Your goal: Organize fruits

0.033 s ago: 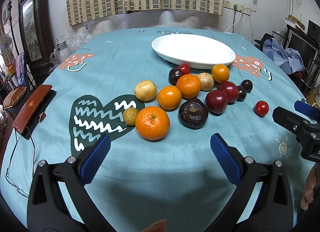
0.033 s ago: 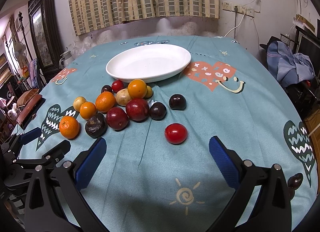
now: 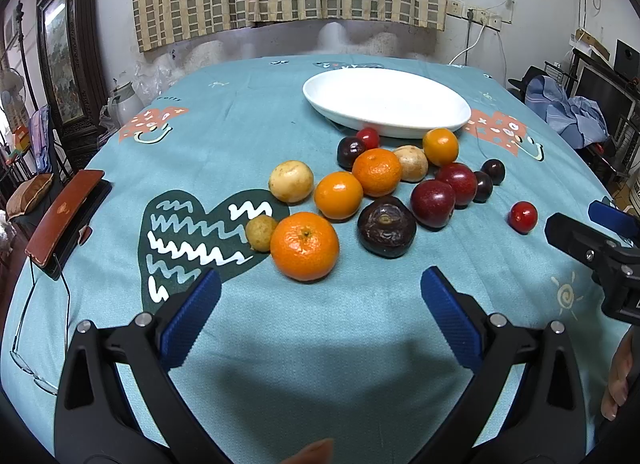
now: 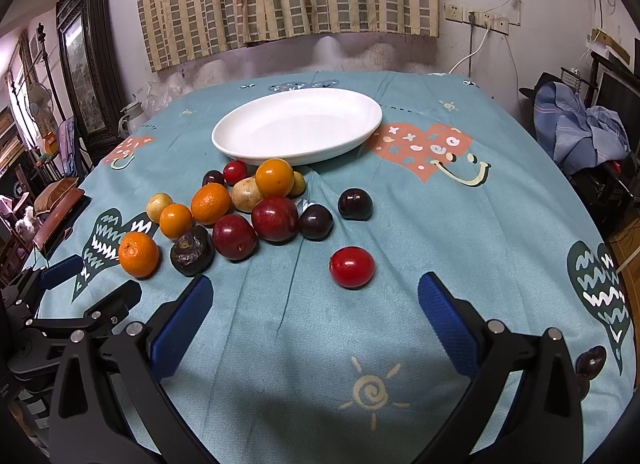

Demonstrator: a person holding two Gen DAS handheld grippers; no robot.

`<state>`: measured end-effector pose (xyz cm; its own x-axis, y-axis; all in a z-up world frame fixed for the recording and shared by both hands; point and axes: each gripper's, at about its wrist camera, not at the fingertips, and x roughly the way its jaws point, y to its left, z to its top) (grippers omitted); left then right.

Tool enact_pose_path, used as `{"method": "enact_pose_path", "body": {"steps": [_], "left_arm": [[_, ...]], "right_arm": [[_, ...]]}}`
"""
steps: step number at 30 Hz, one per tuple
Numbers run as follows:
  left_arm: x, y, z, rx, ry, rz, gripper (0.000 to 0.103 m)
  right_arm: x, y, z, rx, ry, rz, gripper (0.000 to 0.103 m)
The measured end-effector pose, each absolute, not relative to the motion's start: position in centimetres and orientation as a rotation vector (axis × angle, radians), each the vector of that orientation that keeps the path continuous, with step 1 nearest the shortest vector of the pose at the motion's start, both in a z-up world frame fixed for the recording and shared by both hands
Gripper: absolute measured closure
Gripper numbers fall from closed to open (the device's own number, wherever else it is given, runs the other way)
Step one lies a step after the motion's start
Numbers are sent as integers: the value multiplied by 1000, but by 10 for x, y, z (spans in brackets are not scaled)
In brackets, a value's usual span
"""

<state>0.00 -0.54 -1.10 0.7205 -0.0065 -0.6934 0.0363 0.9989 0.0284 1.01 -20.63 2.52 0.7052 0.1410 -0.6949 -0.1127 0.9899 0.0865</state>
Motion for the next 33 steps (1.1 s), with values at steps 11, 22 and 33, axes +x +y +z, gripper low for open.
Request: {"method": "enact_pose_path", "body": {"steps": [11, 22, 33], "left_arm": [[0, -6, -10, 34, 764, -50, 2], [-8, 26, -10, -35, 783, -126, 2], [23, 1, -2, 73, 850, -245, 30]], "right_arm": [[9, -212, 29, 45, 772, 151, 1], [1, -211, 40, 38, 708, 198, 1], [-2, -208, 41, 61, 718, 265, 1]]}}
